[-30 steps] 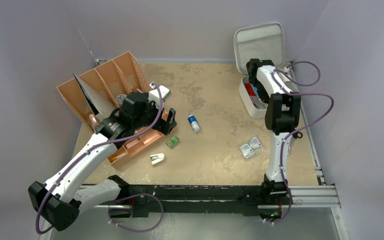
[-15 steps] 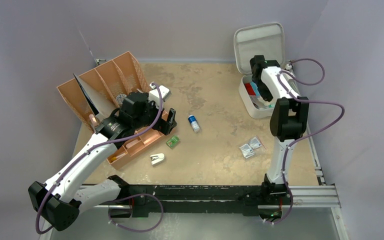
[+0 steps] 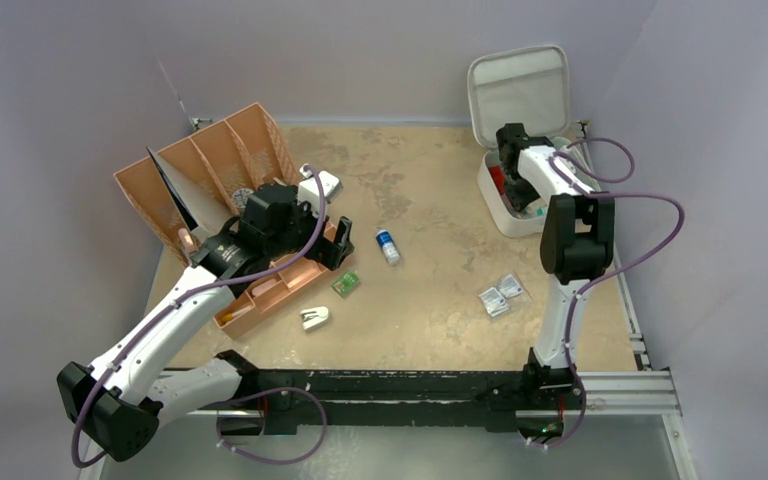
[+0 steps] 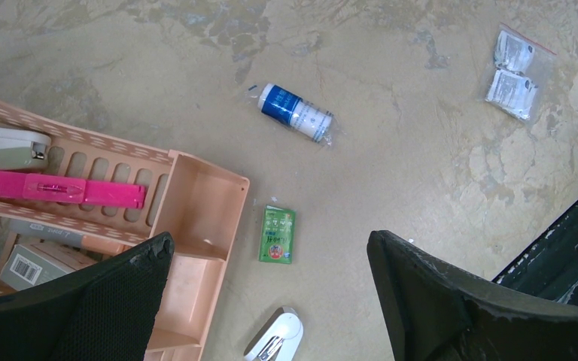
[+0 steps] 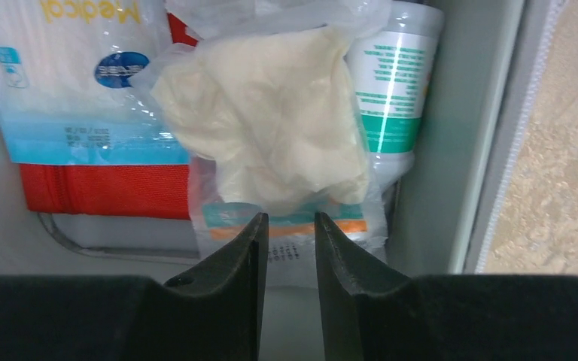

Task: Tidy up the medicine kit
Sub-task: Place the medical item at the medicine box.

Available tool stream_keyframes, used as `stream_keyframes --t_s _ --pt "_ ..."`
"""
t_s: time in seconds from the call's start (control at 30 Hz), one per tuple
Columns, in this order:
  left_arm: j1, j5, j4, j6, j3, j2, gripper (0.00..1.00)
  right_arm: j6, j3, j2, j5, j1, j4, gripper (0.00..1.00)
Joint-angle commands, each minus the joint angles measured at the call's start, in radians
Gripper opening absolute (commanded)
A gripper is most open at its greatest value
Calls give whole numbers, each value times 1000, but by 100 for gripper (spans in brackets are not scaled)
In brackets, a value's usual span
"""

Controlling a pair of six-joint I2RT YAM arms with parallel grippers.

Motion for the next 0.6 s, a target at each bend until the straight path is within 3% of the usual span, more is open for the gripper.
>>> stream_keyframes --t_s 0.0,0.57 --pt "-3 -5 21 19 -1 7 99 25 7 -1 24 -2 53 31" --pt "-3 -9 24 21 -2 10 99 54 -9 25 55 -34 191 27"
